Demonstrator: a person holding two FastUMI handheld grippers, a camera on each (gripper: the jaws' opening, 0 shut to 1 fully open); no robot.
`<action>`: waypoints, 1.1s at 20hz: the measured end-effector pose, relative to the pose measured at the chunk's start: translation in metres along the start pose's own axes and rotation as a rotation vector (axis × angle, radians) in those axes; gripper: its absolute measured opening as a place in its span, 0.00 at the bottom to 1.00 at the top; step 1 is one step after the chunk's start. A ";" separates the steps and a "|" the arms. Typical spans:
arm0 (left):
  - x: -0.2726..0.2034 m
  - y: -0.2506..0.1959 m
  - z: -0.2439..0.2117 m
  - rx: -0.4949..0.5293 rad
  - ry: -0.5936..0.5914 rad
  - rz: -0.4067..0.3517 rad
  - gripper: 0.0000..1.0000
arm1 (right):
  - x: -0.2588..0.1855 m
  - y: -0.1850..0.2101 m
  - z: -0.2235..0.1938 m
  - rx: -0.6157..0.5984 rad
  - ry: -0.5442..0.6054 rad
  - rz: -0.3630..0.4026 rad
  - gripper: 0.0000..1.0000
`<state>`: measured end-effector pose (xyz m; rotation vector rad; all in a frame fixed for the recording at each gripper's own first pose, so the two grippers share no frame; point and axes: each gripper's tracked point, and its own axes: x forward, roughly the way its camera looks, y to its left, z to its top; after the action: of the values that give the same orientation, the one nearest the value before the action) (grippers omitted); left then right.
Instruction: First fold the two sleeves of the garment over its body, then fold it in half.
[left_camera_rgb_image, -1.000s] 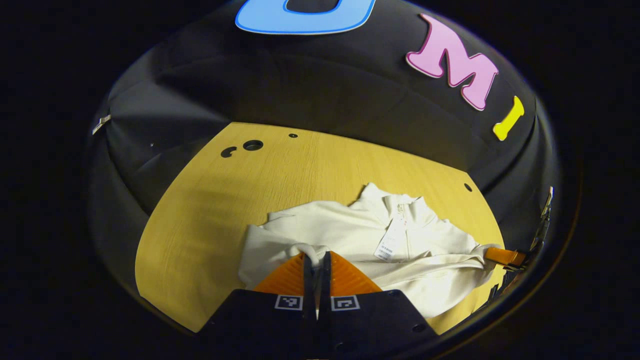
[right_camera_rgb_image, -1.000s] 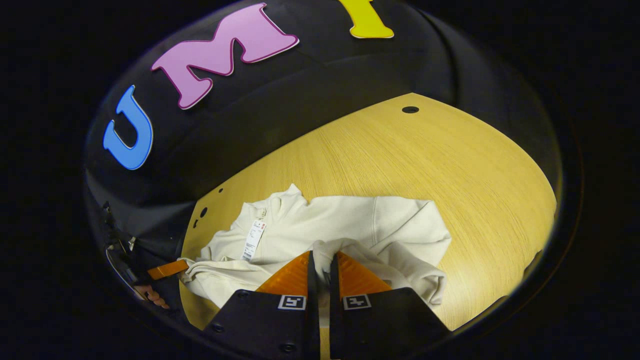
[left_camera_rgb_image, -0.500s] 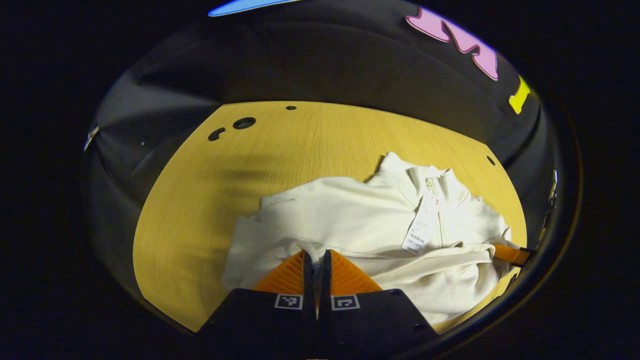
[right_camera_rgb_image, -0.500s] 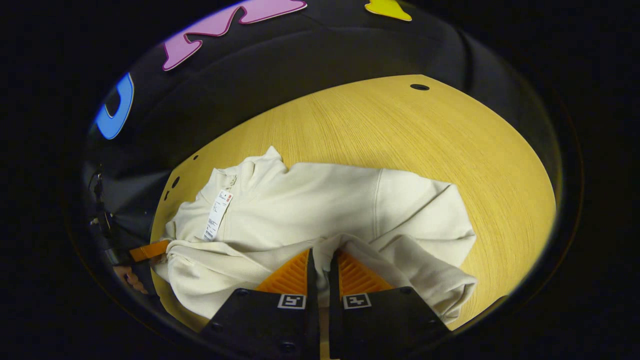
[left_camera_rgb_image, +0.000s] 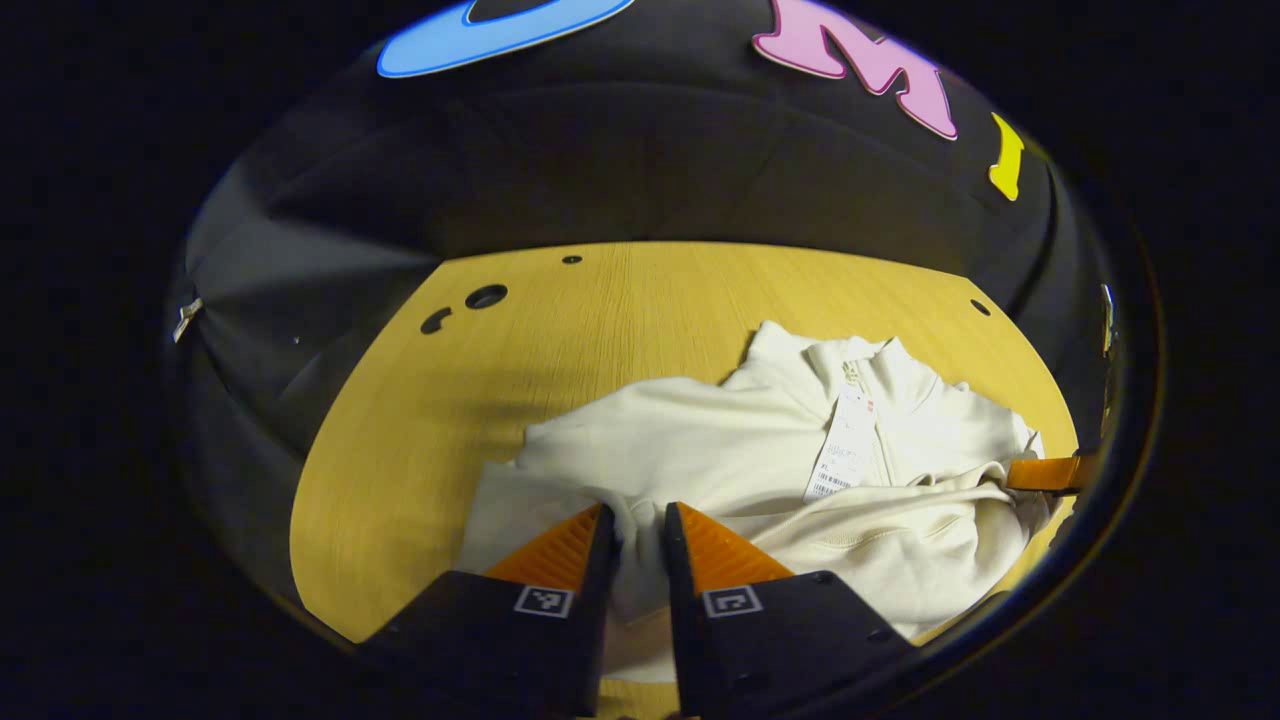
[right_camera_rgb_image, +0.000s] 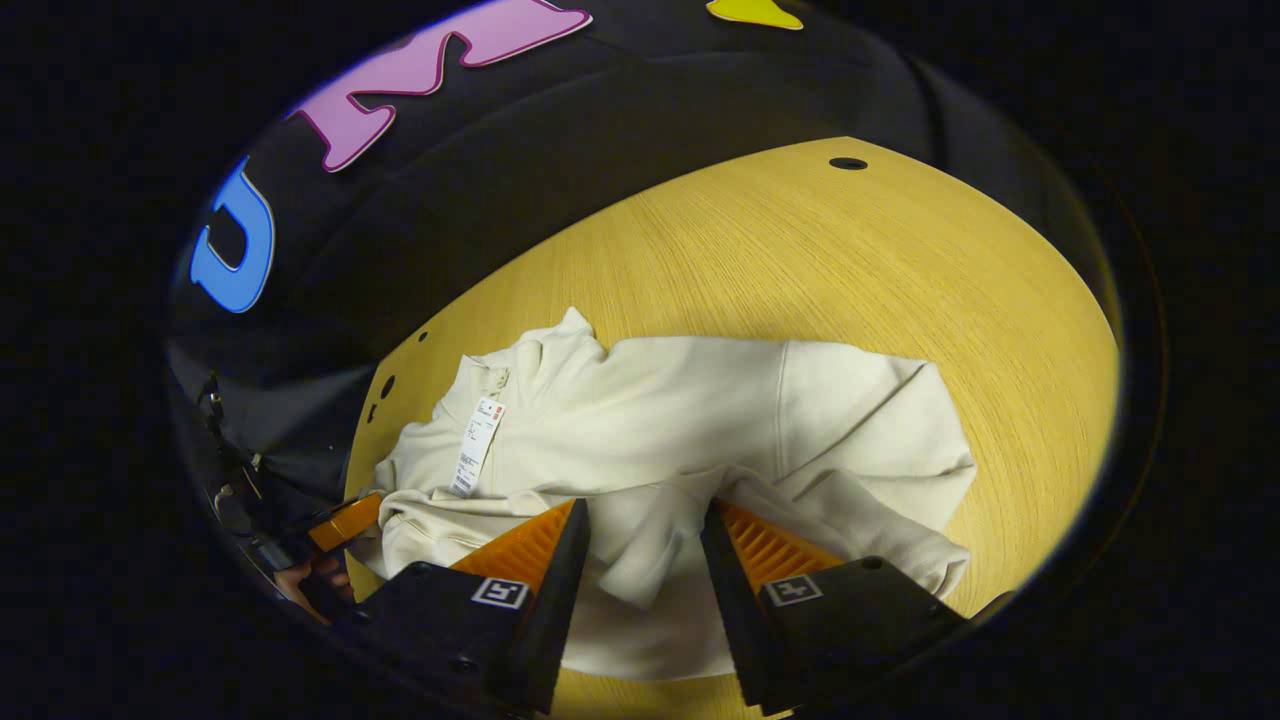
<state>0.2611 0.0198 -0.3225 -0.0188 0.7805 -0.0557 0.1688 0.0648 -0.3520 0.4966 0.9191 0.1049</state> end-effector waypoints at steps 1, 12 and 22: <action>-0.005 0.000 0.003 0.001 -0.013 0.007 0.47 | -0.003 0.003 0.000 -0.003 -0.004 0.011 0.76; -0.088 -0.009 0.022 0.004 -0.136 -0.031 0.61 | -0.080 0.002 0.024 -0.009 -0.137 0.035 0.92; -0.156 -0.018 -0.013 -0.031 -0.120 -0.065 0.61 | -0.149 0.038 -0.004 -0.069 -0.146 0.128 0.92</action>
<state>0.1412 0.0110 -0.2214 -0.0768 0.6607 -0.1034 0.0792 0.0559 -0.2273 0.4925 0.7381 0.2127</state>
